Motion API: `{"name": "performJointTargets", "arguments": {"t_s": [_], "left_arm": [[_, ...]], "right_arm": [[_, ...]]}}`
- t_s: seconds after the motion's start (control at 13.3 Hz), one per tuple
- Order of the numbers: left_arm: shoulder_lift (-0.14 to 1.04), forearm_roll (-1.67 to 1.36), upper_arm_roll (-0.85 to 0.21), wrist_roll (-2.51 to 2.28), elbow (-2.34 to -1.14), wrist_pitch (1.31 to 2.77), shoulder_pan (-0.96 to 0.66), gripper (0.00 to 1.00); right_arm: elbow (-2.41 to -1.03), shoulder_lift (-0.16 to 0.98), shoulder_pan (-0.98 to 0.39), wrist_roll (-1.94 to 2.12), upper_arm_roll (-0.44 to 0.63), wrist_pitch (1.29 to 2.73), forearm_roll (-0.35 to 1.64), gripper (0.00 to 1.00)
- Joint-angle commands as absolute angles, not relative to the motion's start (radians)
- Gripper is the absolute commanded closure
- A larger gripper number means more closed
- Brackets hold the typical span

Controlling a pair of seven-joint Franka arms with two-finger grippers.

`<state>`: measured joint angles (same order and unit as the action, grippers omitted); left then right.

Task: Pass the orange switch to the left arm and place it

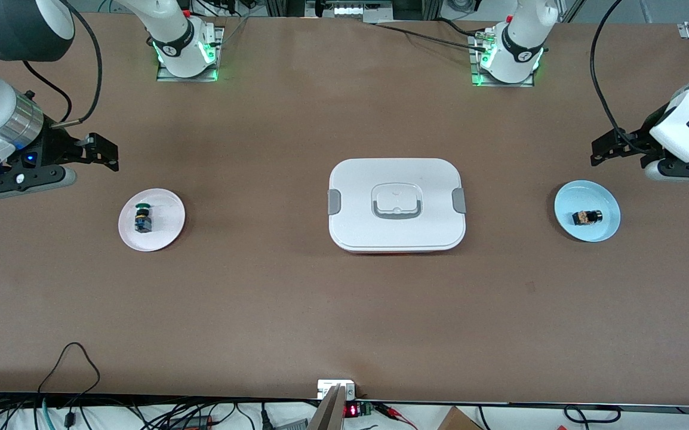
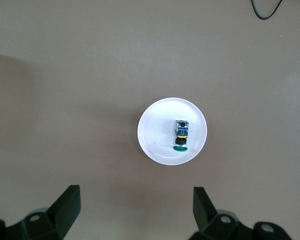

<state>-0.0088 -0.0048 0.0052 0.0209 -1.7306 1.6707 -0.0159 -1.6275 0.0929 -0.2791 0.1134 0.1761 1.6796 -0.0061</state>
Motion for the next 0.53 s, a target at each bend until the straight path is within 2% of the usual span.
{"name": "performJointTargets", "arguments": {"t_s": [0.0, 0.45], "left_arm": [[-0.011, 0.008, 0.009, 0.025, -1.720, 1.678, -0.021, 0.00], [-0.006, 0.009, 0.008, 0.020, -1.717, 1.674, -0.032, 0.00]], "right_arm": [[-1.637, 0.078, -0.276, 0.115, 0.178, 1.686, 0.009, 0.00], [-1.637, 0.080, -0.275, 0.115, 0.178, 1.686, 0.011, 0.00]]}}
